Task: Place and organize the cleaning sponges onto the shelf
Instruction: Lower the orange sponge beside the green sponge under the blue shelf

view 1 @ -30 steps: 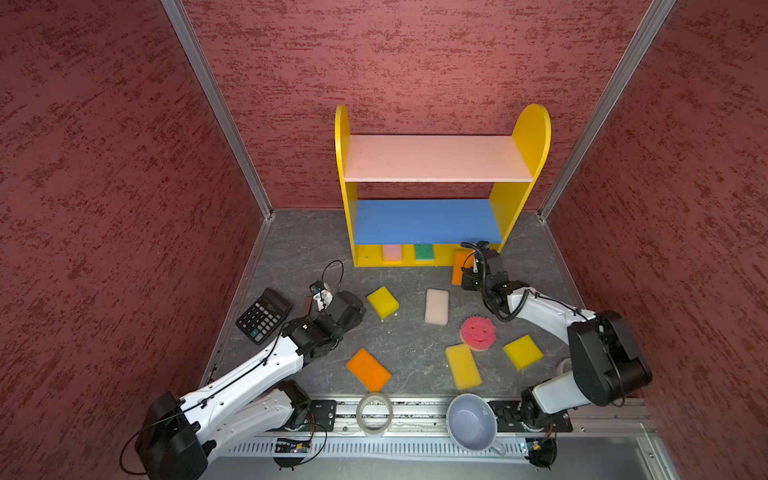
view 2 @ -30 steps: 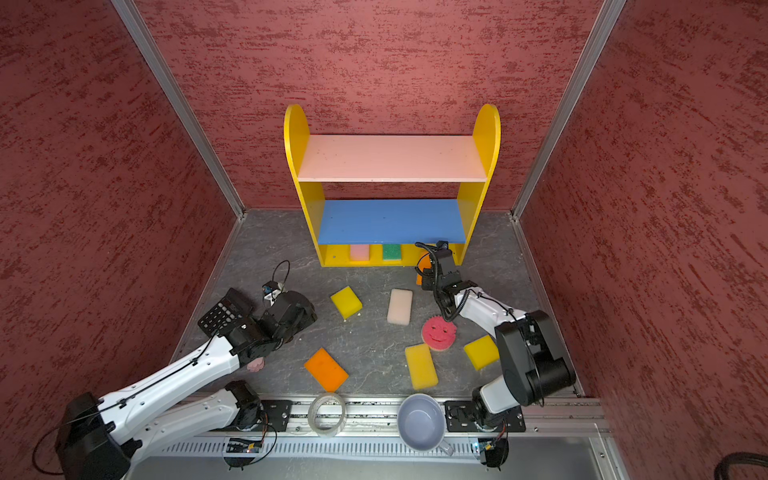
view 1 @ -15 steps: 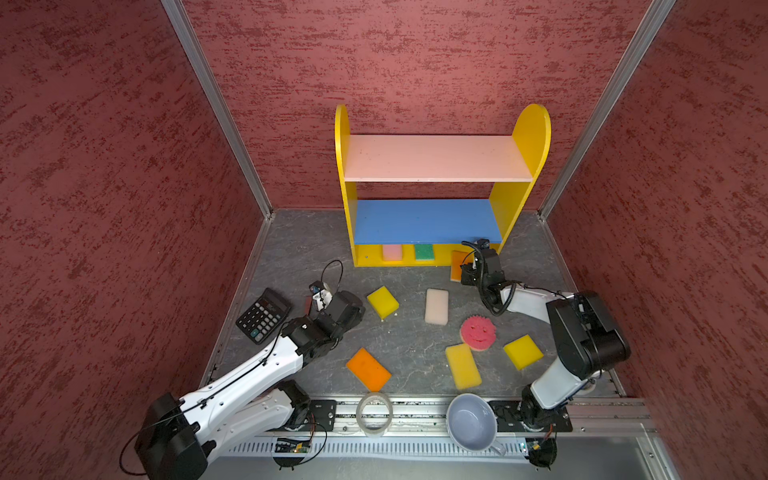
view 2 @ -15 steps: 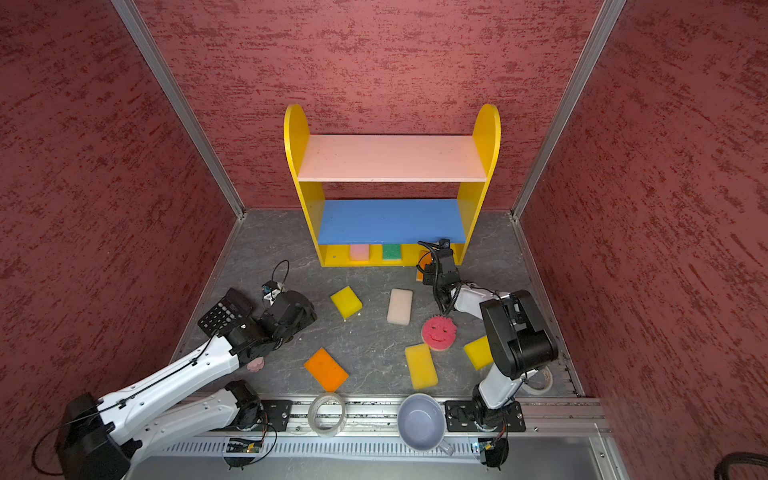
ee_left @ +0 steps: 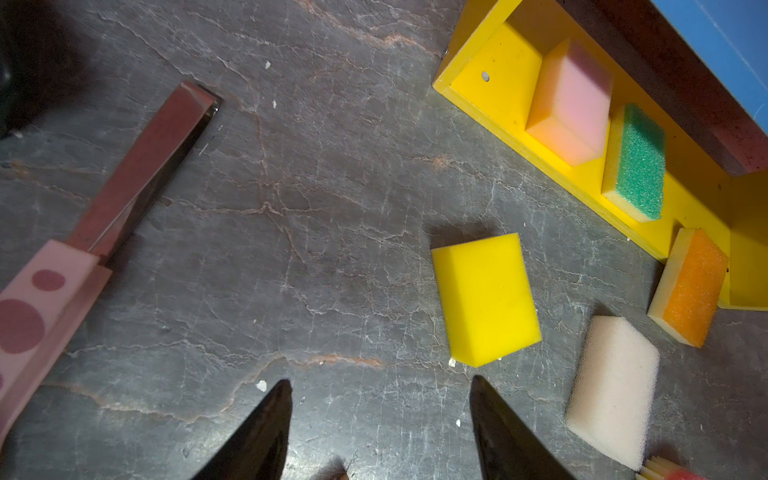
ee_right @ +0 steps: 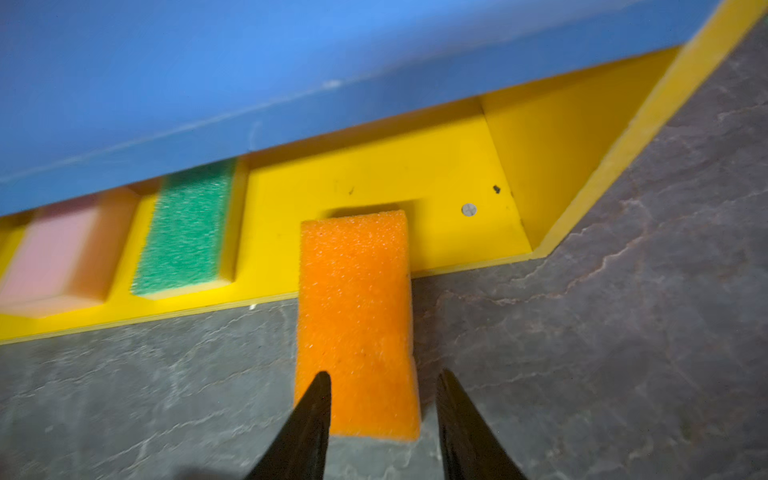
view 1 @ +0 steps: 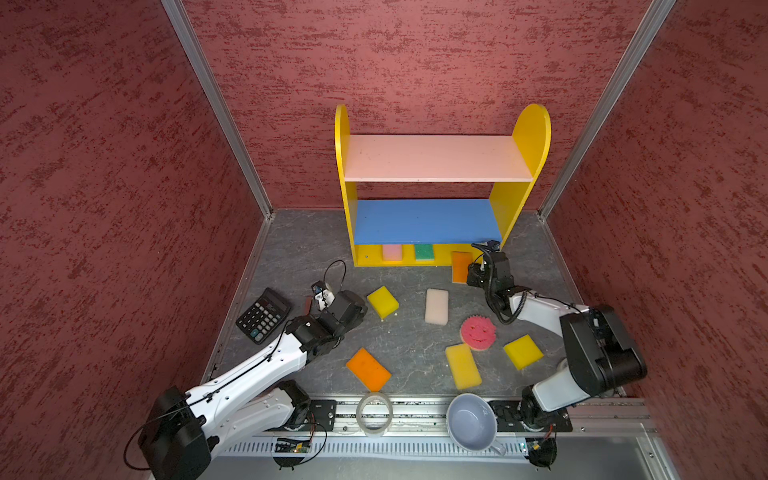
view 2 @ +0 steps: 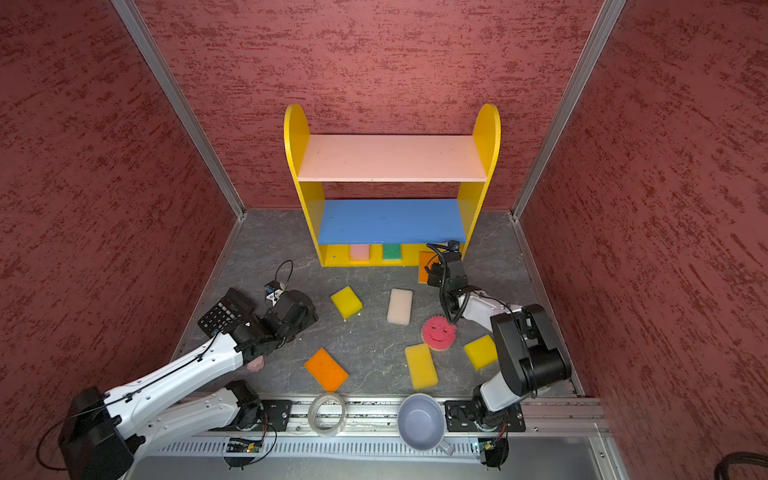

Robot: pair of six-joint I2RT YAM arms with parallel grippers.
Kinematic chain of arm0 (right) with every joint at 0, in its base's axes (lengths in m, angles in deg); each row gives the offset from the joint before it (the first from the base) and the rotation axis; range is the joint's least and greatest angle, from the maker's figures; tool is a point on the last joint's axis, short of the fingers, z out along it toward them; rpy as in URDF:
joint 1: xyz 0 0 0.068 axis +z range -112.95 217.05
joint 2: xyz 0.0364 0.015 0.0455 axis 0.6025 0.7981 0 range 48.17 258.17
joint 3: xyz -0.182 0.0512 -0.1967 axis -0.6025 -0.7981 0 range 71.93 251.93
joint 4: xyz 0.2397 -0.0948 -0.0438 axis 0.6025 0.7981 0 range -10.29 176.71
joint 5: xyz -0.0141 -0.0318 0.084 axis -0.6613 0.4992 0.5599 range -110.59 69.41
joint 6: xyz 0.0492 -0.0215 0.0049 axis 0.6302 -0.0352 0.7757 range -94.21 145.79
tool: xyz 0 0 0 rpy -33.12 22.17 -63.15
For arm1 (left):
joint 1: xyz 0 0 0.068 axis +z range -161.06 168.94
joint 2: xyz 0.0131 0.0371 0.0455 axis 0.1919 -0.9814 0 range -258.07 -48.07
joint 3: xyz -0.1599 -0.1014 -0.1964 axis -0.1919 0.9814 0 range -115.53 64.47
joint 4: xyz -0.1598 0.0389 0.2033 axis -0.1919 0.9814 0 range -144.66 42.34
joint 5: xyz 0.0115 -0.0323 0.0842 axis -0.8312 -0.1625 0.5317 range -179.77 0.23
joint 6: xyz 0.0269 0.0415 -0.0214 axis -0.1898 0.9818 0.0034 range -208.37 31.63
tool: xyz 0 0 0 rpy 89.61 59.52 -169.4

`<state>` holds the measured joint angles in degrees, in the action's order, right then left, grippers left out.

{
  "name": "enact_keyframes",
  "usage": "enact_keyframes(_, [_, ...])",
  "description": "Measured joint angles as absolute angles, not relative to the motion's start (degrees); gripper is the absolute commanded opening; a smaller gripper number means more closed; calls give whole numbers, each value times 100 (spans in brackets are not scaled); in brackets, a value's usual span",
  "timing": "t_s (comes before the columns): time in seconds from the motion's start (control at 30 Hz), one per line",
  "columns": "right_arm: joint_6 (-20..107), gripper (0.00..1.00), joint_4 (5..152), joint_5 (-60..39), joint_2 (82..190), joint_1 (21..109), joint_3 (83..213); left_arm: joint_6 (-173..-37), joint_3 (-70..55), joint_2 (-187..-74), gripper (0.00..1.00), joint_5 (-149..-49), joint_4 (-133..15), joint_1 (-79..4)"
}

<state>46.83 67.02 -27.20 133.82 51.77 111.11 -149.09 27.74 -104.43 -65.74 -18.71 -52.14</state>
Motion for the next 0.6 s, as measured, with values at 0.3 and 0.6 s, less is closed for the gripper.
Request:
enact_keyframes(0.3, [5466,0,6691,-1380,12728,5168,10343,-14909,2774,-10421,68,-6622,-1873,-5214])
enact_keyframes(0.6, [6095,0,6529,-753,13550,5149,10057,-14909,2774,-10259,68,-6689,-1871,-5203])
